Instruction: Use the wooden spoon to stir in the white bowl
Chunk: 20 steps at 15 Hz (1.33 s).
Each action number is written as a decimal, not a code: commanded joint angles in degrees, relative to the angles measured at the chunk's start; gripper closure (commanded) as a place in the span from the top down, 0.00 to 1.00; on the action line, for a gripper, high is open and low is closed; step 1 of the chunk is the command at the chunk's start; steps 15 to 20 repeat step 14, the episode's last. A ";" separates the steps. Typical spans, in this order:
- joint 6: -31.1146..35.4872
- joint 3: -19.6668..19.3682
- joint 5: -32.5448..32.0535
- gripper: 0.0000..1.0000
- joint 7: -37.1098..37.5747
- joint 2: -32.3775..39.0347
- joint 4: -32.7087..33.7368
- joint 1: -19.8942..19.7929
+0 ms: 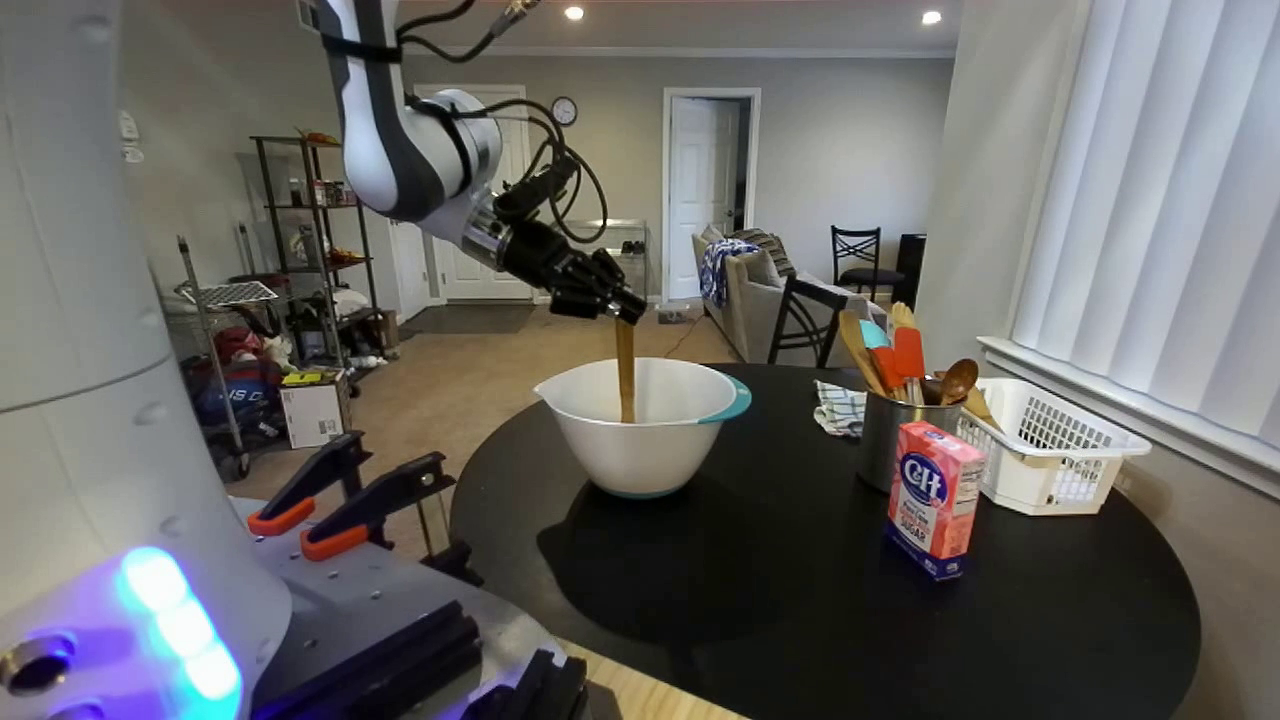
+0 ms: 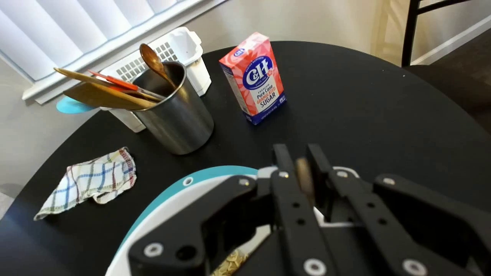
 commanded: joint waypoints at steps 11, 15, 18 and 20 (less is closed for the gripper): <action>0.97 0.52 1.44 0.75 5.27 -3.21 1.24 -1.37; 0.98 0.53 1.44 0.75 5.30 -3.21 1.24 -1.37; 0.98 0.53 1.44 0.75 5.30 -3.21 1.24 -1.37; 0.98 0.53 1.44 0.75 5.30 -3.21 1.24 -1.37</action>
